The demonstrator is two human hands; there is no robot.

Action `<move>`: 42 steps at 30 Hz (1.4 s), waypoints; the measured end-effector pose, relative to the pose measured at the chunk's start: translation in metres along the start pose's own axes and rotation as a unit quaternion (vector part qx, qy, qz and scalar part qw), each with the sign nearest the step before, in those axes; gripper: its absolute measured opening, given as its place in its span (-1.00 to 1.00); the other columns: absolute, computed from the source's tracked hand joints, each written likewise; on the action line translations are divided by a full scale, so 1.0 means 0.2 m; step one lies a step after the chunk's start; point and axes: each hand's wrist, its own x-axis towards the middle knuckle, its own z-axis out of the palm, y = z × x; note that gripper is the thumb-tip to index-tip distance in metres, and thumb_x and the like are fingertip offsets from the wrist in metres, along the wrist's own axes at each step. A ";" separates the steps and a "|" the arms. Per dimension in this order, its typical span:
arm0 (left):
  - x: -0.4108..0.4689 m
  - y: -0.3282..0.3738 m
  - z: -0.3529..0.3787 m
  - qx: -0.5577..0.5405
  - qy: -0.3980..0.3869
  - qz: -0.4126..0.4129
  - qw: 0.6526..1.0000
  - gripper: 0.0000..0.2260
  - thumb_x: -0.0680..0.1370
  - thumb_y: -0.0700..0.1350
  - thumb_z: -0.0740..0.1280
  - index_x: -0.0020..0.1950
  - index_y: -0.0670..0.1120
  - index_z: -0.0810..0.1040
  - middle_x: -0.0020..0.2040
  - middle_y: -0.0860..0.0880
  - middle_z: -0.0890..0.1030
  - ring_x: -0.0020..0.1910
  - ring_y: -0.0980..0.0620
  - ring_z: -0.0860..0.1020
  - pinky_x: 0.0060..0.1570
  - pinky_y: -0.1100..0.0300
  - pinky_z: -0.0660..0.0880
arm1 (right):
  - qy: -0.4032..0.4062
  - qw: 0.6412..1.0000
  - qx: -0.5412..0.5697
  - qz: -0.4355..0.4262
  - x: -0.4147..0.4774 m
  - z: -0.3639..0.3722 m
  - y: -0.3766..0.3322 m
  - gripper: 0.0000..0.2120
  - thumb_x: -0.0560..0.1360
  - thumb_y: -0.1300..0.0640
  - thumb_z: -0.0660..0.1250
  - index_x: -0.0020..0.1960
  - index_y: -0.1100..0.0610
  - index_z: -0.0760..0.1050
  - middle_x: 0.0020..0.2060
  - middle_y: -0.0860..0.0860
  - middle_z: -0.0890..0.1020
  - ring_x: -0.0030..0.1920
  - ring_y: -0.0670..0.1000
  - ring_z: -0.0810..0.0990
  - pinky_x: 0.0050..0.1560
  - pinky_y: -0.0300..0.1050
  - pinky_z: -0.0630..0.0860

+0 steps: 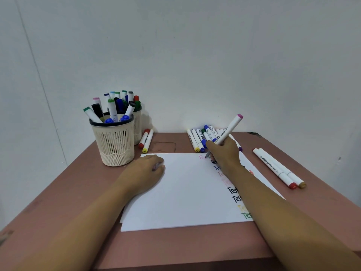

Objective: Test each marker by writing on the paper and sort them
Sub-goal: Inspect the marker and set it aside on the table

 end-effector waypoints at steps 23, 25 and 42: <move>-0.01 0.00 -0.01 -0.007 -0.005 -0.005 1.000 -0.72 0.60 0.01 0.17 0.27 0.00 0.49 0.18 0.05 0.54 0.13 0.05 0.48 0.05 0.24 0.34 | 0.018 1.000 0.016 -0.006 0.01 0.00 0.00 -0.80 0.45 0.26 0.33 -0.27 0.12 0.34 -0.38 0.05 0.42 -0.44 -0.05 0.37 -0.59 -0.33 0.31; -0.01 0.01 -0.01 -0.008 -0.007 -0.006 1.000 -0.72 0.60 0.01 0.17 0.27 0.00 0.49 0.18 0.04 0.54 0.12 0.05 0.48 0.04 0.25 0.34 | 0.022 0.999 0.027 0.001 0.01 -0.01 0.01 -0.81 0.45 0.26 0.34 -0.26 0.13 0.36 -0.34 0.11 0.47 -0.43 -0.02 0.40 -0.60 -0.32 0.32; -0.02 0.03 -0.06 -0.103 -0.056 -0.093 0.989 -0.91 0.56 -0.14 0.16 0.05 -0.11 0.36 -0.05 -0.09 0.51 -0.07 -0.06 0.48 -0.02 0.05 0.39 | 0.035 0.967 0.230 0.103 0.05 -0.04 -0.01 -0.86 0.49 0.30 0.23 -0.24 0.20 0.40 -0.43 0.05 0.45 -0.54 -0.12 0.39 -0.52 -0.27 0.36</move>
